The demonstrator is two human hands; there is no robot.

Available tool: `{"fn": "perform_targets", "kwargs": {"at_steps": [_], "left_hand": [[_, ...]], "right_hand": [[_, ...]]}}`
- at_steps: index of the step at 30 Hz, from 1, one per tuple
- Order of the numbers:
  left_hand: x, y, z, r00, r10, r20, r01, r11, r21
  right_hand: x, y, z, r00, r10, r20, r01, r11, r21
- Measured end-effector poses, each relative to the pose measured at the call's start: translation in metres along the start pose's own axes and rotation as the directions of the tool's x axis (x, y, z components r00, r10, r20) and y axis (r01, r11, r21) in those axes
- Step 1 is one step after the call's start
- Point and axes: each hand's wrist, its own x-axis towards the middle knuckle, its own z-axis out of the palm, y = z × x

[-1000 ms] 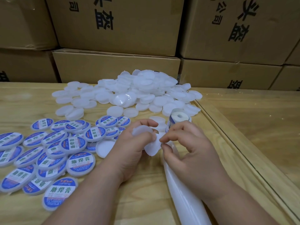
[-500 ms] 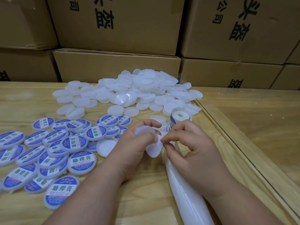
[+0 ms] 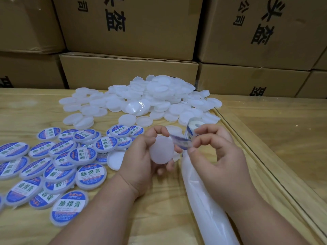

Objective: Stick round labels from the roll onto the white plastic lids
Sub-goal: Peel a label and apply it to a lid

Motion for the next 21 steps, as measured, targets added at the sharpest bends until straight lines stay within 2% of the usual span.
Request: {"fn": "perform_targets", "kwargs": {"at_steps": [3,6,11,21], "left_hand": [[0.001,-0.002,0.002,1.000,0.006,0.021,-0.007,0.999,0.041],[0.000,0.000,0.004,0.999,-0.020,0.041,0.017,0.997,0.070],[-0.001,0.004,0.005,0.998,-0.046,0.054,0.043,0.998,0.052],[0.001,0.004,0.009,0.994,-0.076,0.073,0.065,0.988,0.139]], "right_hand": [[0.004,0.003,-0.003,0.975,0.209,0.078,-0.221,0.951,0.215],[0.005,0.008,-0.004,0.942,0.297,0.156,-0.328,0.913,0.244],[0.006,0.012,0.000,0.914,0.355,0.197,-0.393,0.895,0.210],[0.007,0.016,0.002,0.897,0.386,0.214,-0.426,0.883,0.195]]}}
